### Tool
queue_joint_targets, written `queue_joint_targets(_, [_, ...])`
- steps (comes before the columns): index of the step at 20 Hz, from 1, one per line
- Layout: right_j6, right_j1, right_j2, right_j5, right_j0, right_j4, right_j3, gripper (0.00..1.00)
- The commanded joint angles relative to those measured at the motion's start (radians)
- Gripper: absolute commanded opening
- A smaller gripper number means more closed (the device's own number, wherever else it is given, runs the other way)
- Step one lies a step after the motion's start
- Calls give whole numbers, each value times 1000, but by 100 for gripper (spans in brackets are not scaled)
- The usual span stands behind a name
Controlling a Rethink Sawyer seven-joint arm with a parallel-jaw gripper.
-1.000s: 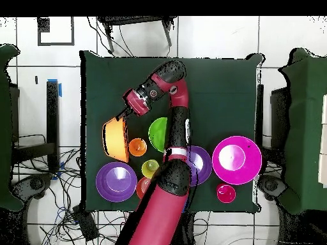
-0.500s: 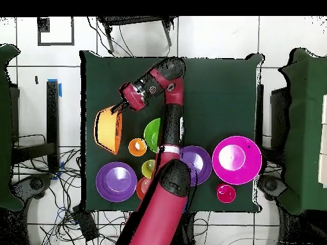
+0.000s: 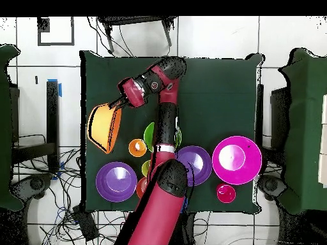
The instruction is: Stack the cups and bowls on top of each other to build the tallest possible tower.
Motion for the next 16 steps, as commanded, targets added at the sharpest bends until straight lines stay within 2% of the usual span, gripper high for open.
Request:
queue_joint_targets(1, [180, 117, -19, -29, 21, -6, 1, 0])
queue_joint_targets(6, [90, 91, -35, -83, 4, -212, -48, 0])
queue_joint_targets(10, [66, 49, -79, -192, 1, -375, -74, 0])
queue_joint_targets(12, [80, 48, -77, -195, 1, -398, -74, 0])
queue_joint_targets(16, [32, 83, -21, -104, 12, -426, -81, 0])
